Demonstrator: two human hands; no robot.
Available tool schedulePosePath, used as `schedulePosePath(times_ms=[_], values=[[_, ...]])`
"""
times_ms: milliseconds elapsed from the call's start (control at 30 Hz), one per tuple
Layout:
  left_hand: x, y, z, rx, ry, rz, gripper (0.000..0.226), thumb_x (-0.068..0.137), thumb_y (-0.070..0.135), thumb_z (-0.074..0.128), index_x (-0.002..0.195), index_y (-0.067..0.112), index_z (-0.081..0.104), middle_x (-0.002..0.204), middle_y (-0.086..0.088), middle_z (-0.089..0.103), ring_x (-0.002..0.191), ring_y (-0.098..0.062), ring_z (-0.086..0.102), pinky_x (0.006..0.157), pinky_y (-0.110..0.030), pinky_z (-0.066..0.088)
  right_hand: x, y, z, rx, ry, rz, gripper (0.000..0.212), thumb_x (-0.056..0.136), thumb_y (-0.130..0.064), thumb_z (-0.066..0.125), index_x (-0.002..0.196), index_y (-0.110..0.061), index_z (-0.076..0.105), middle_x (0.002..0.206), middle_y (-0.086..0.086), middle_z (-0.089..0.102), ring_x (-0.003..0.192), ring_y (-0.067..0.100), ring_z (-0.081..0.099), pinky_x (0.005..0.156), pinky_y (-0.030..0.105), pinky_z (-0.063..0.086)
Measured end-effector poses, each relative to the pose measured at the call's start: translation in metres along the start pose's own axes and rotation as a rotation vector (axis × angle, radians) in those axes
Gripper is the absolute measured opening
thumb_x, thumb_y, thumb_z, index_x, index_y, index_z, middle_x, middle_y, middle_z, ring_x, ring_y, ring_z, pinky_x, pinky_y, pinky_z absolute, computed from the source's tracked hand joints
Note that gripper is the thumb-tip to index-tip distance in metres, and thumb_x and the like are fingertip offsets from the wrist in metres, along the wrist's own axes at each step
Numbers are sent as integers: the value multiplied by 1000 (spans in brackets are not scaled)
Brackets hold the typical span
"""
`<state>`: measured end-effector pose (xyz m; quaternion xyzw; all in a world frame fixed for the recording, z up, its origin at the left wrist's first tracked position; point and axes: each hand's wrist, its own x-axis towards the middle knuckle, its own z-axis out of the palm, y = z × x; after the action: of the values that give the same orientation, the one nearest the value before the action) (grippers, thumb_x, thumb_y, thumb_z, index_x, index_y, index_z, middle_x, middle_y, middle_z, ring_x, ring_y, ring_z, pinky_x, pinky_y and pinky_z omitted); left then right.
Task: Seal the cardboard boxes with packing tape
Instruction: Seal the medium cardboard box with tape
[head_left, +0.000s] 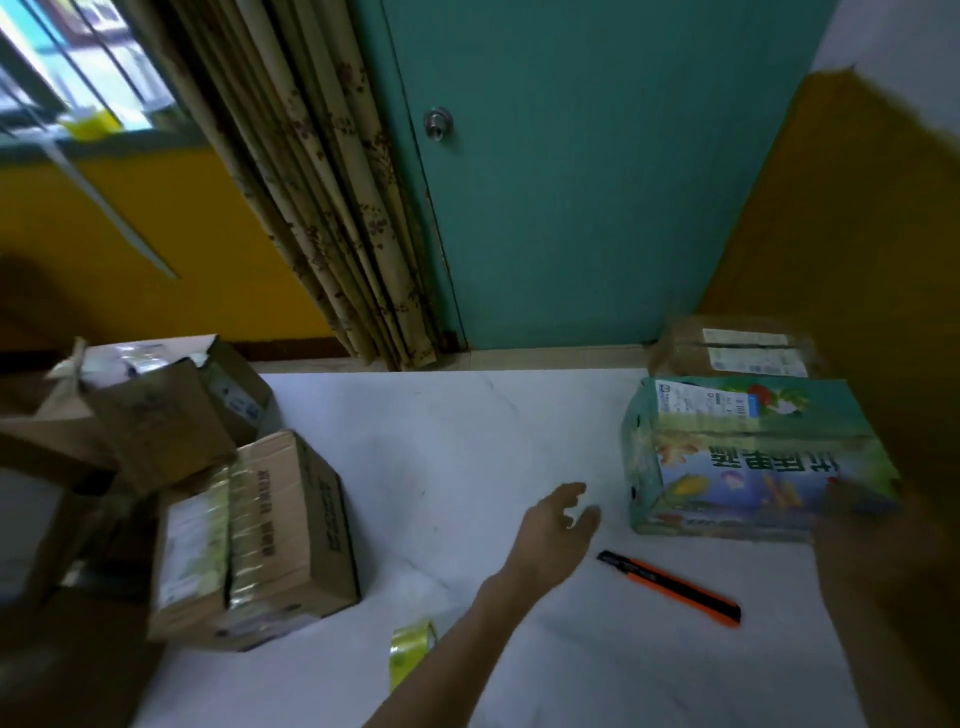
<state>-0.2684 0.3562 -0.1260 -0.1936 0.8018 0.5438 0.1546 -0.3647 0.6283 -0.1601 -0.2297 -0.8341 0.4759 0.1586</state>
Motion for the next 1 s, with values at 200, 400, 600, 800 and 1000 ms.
schedulePosePath(times_ms=[200,400,600,800,1000], values=[[-65,-85,-74,-56,252,-61,15,101,25,59,111,36,65,101,2,71,78,4,65,78,-25,55,-110,0,18,-11,-15,-90,42,84,-29,49,92,5,71,93,31,68,88,46,63,82,42,46],[-113,-143,-123,-142,387,-152,19,100,19,61,116,18,70,99,6,74,87,-10,71,80,-32,57,-206,-9,70,-66,-624,29,23,88,-1,69,79,-21,69,82,0,70,87,22,68,70,-1,40],[-151,-152,-191,-166,1116,18,16,98,11,64,104,22,74,94,12,70,87,1,65,75,-16,53,-273,-84,128,-119,-1052,-87,18,94,-24,65,79,-14,69,77,-9,67,70,4,59,70,23,45],[-145,-209,-294,-293,1078,-291,55,103,45,51,151,19,42,147,-10,49,133,-32,49,108,-56,45,-348,-175,188,32,-1360,99,45,104,-45,41,118,-7,62,94,-5,56,100,21,57,92,35,46],[-135,-224,-288,-488,811,-315,56,103,51,48,146,15,46,132,-11,62,113,-33,64,100,-54,52,-395,-173,219,27,-1362,41,46,106,-43,32,144,-23,47,141,-11,51,132,16,47,103,26,37]])
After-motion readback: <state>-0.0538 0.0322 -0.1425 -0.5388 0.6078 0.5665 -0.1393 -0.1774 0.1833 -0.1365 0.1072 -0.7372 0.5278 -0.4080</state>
